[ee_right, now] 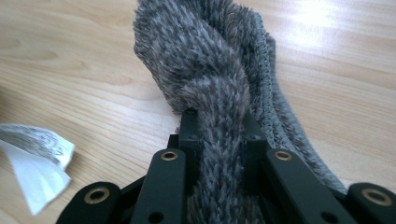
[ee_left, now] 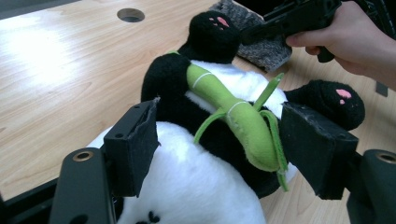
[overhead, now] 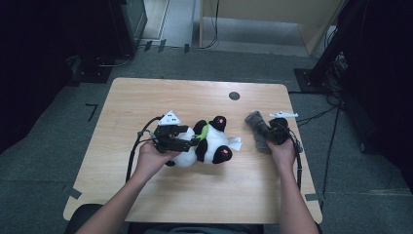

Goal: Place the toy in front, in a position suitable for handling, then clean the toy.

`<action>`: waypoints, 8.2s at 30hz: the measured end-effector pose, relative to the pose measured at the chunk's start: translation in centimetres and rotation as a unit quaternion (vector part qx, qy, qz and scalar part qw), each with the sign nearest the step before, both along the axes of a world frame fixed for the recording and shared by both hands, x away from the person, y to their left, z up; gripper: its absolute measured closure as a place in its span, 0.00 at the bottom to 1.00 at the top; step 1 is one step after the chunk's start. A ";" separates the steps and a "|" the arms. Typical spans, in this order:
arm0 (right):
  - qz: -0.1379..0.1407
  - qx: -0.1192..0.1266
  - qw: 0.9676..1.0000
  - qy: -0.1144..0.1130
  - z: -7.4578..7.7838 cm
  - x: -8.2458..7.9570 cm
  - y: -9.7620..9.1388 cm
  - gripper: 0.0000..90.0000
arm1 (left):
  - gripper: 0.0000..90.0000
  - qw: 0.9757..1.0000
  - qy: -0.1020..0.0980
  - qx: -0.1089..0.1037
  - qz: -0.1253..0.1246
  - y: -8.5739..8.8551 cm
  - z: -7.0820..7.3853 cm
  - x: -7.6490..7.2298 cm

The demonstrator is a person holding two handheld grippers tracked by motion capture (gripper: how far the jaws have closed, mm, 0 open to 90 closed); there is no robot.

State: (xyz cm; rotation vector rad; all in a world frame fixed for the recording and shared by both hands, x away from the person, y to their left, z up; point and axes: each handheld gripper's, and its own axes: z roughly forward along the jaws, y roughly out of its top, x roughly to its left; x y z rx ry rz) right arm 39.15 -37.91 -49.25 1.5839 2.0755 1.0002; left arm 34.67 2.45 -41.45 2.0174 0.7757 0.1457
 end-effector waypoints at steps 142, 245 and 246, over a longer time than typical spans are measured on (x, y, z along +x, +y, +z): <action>0.283 -0.008 0.958 0.051 7.4 3.5 22.1 0.85 | 0.41 0.997 -0.008 0.016 0.069 4.4 -7.3 -4.2; 0.171 0.042 0.981 -0.077 13.9 1.4 13.3 0.86 | 0.42 0.997 0.011 0.006 0.076 4.4 -7.1 -3.5; 0.170 0.044 0.982 -0.075 14.0 1.3 12.9 0.86 | 0.42 0.997 0.011 0.007 0.075 4.4 -7.1 -3.5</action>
